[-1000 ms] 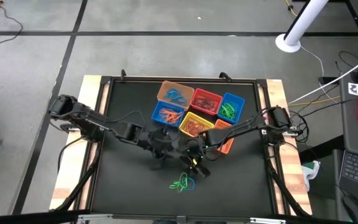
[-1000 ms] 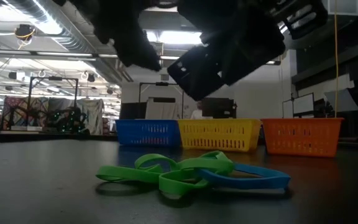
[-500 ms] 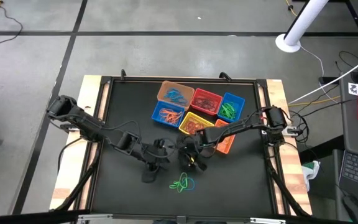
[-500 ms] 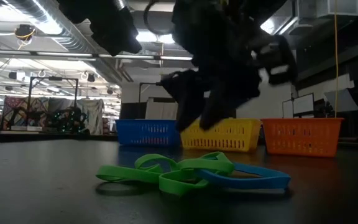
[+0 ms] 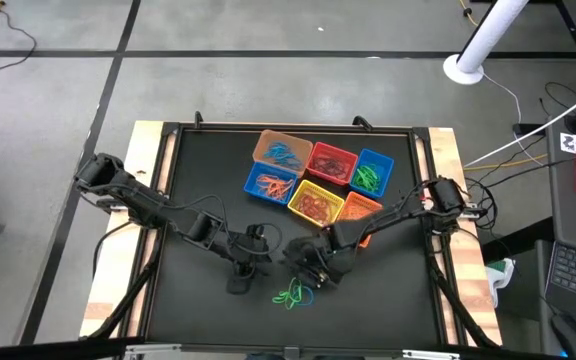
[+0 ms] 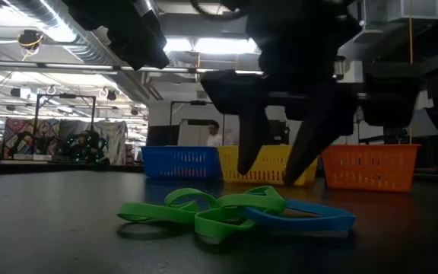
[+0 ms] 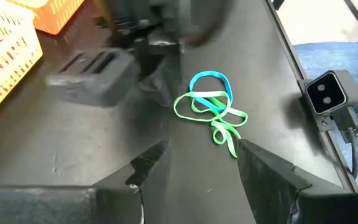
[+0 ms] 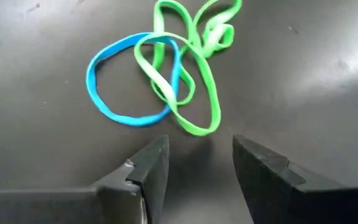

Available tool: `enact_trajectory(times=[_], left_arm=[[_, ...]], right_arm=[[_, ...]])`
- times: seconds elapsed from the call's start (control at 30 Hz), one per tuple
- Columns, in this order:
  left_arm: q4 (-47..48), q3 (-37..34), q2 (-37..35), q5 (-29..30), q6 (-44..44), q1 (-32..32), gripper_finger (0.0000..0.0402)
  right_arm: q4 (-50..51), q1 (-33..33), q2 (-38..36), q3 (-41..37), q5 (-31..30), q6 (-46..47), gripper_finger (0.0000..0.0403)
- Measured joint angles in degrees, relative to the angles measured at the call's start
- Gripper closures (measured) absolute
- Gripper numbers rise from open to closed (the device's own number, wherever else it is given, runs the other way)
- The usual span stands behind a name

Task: Sort rubber bands into baskets
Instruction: Put the green rubber band into the right blue basket

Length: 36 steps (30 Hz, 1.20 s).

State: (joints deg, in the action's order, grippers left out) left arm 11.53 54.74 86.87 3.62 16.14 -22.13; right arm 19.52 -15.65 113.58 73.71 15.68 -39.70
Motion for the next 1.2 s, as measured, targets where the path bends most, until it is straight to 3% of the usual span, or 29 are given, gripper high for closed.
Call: enact_trajectory(times=[0.2, 0.87, 1.0, 1.2], left_arm=[[-0.1, 0.0, 0.0, 0.1, 0.0, 0.0, 0.0222], [-0.3, 0.0, 0.1, 0.1, 0.3, 0.0, 0.0222], [-0.3, 0.0, 0.1, 0.1, 0.4, 0.0, 0.0222], [-0.2, 0.0, 0.1, 0.1, 0.4, 0.0, 0.0222]], right_arm=[[-2.1, -1.8, 1.9, 0.0, -3.3, -2.2, 0.0226], [-6.2, -2.0, 2.9, 0.0, -0.5, -4.4, 0.0229], [-6.2, -2.0, 2.9, 0.0, -0.5, -4.4, 0.0258], [-6.1, -1.9, 2.9, 0.0, -0.7, -4.3, 0.0343]])
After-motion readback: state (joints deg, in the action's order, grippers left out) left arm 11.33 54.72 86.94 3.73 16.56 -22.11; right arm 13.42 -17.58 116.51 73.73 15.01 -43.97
